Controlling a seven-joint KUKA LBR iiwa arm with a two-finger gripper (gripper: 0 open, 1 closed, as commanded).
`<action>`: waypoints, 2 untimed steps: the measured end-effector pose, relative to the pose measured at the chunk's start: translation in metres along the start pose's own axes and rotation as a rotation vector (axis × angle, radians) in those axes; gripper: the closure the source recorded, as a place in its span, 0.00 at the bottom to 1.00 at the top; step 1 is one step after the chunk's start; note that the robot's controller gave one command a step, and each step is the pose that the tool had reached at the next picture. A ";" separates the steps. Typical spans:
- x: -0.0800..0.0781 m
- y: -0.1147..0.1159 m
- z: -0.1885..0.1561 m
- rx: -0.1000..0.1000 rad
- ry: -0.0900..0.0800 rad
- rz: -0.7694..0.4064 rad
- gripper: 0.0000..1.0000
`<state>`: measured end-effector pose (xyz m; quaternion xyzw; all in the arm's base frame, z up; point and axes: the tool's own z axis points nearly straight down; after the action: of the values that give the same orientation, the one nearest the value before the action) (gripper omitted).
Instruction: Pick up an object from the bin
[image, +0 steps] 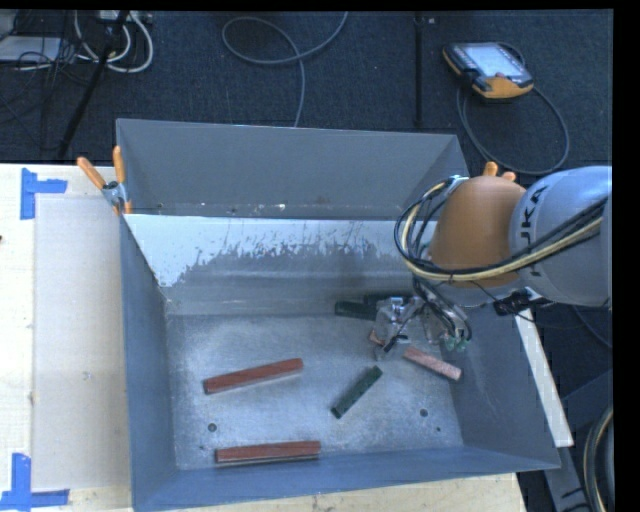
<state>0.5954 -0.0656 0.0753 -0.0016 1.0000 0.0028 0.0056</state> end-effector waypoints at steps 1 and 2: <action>0.000 0.000 0.000 0.000 0.000 0.000 1.00; 0.010 -0.007 -0.037 0.004 0.018 0.017 1.00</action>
Offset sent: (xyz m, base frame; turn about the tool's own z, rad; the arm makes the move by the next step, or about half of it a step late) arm -0.0160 -0.0189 0.1136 0.0530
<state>0.5849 -0.0727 0.1124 0.0068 1.0000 0.0011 -0.0034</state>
